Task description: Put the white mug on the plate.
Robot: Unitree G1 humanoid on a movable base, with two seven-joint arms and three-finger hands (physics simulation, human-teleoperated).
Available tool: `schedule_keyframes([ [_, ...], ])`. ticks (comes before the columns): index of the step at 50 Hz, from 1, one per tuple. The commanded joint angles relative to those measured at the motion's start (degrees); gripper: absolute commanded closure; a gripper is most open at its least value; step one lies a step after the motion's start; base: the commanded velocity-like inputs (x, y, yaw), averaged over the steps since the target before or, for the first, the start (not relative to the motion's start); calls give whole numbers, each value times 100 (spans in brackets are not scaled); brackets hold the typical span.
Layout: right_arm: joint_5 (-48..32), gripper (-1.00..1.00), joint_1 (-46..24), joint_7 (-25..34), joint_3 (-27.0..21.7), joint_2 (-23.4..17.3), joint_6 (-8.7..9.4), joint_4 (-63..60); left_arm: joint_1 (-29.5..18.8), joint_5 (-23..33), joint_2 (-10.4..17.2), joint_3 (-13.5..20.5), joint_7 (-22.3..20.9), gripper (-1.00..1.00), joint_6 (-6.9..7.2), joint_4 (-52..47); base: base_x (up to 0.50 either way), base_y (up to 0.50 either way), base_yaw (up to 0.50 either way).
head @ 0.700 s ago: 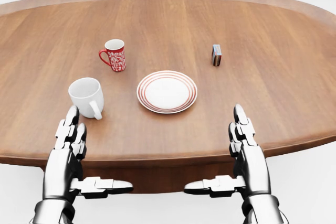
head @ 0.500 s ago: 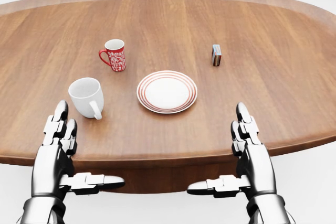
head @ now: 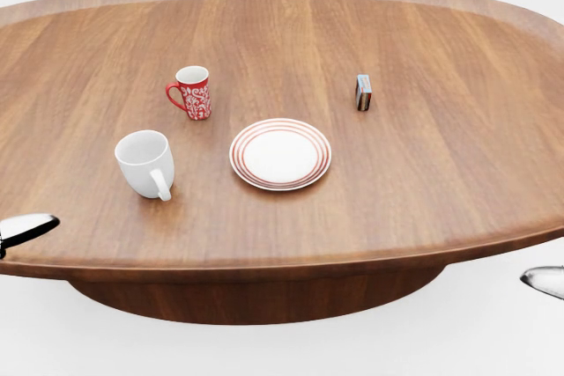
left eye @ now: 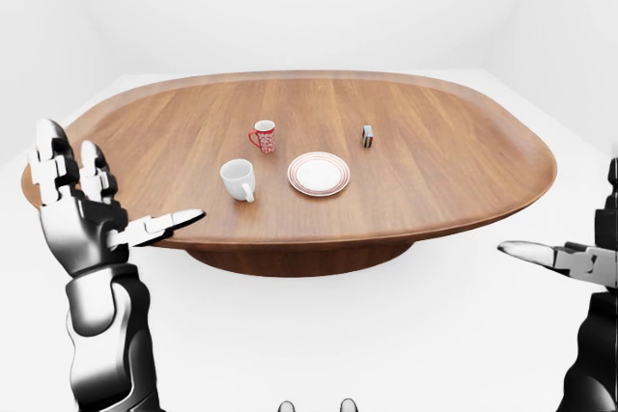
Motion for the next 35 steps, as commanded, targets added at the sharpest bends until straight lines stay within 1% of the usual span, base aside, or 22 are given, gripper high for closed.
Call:
schedule_keyframes([
  [1, 703, -100, 61, -33, -901, -195, 0, -680, -75, -417, 213, 547, 464, -100, 0, -355, 0, 0, 0],
  [5, 688, -100, 121, 11, -896, -167, 0, -632, -78, -552, 252, 612, 537, -100, 0, -387, 0, 0, 0],
  [12, 416, -100, 104, 58, -660, -140, 0, -560, -69, -625, 280, 616, 600, -100, 0, -397, 0, 2, 0],
  [13, 313, -100, 102, 88, -560, -134, 0, -512, -65, -660, 276, 615, 595, -100, 0, -423, 0, 36, 0],
  [15, 270, -100, 95, 105, -528, -118, 0, -493, -60, -662, 286, 625, 608, -100, 0, -447, 0, 46, 0],
  [22, 282, -100, 63, 160, -508, -93, 0, -501, -56, -692, 286, 635, 629, -100, 0, -493, 0, 50, 0],
  [23, 175, -100, 55, 163, -388, -87, 0, -427, -53, -709, 296, 648, 632, -100, 0, -548, 0, 50, 0],
  [25, 156, -100, 53, 167, -347, -79, 0, -434, -59, -735, 308, 691, 635, -100, 0, -552, 0, 50, 0],
  [32, 219, -100, 97, 236, -436, -55, 0, -471, -60, -710, 311, 678, 655, -100, 0, -544, 0, 50, 0],
  [35, 173, -100, 127, 273, -371, -34, 0, -446, -71, -713, 318, 690, 662, -100, 0, -542, 0, 50, 0],
])
